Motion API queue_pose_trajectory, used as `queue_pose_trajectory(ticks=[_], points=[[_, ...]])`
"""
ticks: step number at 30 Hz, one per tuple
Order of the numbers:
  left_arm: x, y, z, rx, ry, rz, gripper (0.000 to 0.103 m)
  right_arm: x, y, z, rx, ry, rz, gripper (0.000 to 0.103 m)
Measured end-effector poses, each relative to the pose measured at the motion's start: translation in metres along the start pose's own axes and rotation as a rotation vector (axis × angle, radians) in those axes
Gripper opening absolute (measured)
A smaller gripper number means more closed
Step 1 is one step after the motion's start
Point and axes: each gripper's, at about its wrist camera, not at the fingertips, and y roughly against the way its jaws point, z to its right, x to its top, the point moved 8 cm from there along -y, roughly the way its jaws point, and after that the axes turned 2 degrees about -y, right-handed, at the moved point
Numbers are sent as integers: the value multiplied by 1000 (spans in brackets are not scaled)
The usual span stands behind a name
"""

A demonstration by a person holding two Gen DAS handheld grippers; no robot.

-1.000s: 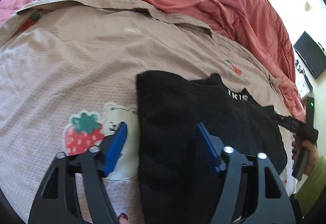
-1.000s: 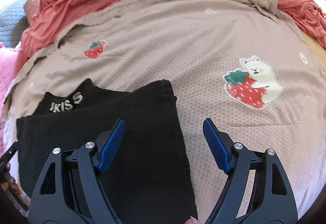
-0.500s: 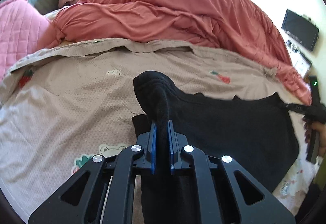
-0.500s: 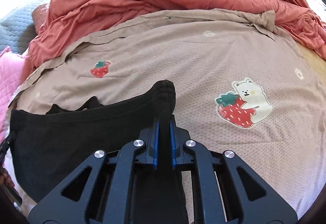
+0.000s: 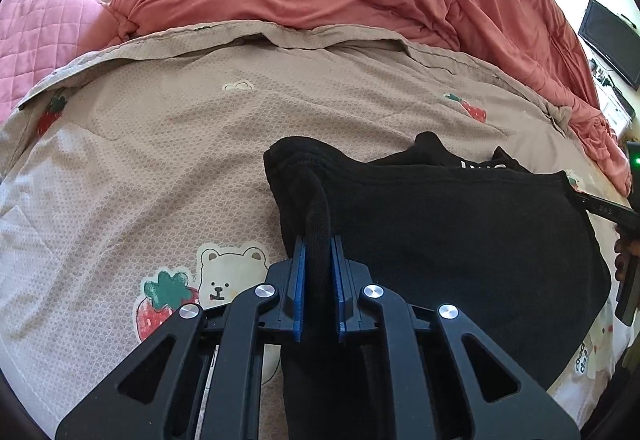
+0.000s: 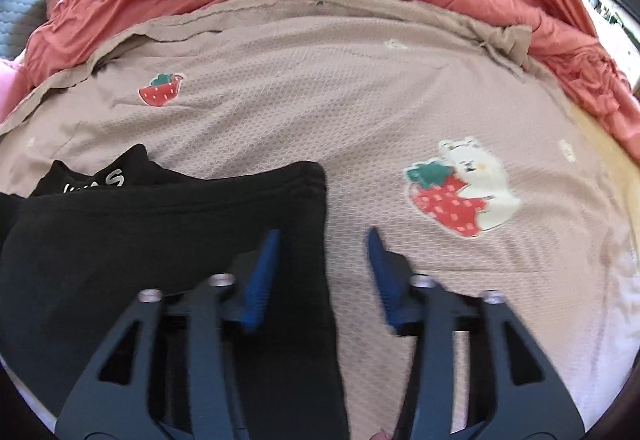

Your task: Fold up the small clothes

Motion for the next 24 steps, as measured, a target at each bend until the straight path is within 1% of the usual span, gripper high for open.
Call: queue_pose_trajectory(ticks=[2, 4, 7, 9, 12, 14, 15, 17, 18, 19, 22, 23, 24], points=[[0, 2, -1, 0, 2, 0, 11, -1, 13, -1, 6, 21, 32, 53], [0, 2, 0, -4, 9, -1, 11, -3, 26, -4, 17, 33, 62, 62], [0, 8, -3, -8, 27, -3, 10, -12, 47, -15, 68, 49, 95, 66], [1, 12, -4, 5, 22, -5, 8, -21, 60, -26, 113, 72, 108, 70], [1, 20, -11, 56, 12, -2, 8, -36, 71, -43, 153, 127, 105, 71], [-2, 22, -22, 132, 3, 3, 8, -49, 73, -52, 168, 165, 88, 72], [-3, 21, -25, 145, 1, -3, 8, -55, 72, -55, 161, 177, 79, 74], [-8, 19, -32, 121, 31, -26, 8, -70, 61, -58, 132, 205, 29, 74], [-8, 23, -33, 103, 55, -22, 8, -76, 56, -58, 117, 210, 8, 74], [-7, 25, -32, 92, 58, -16, 8, -82, 51, -57, 114, 205, -19, 74], [2, 43, -20, 64, 30, 26, 10, -88, 46, -51, 150, 119, -39, 75], [4, 47, -15, 51, 23, 36, 13, -90, 45, -48, 156, 94, -46, 76], [4, 48, -11, 43, 20, 40, 20, -91, 45, -46, 161, 74, -52, 77]])
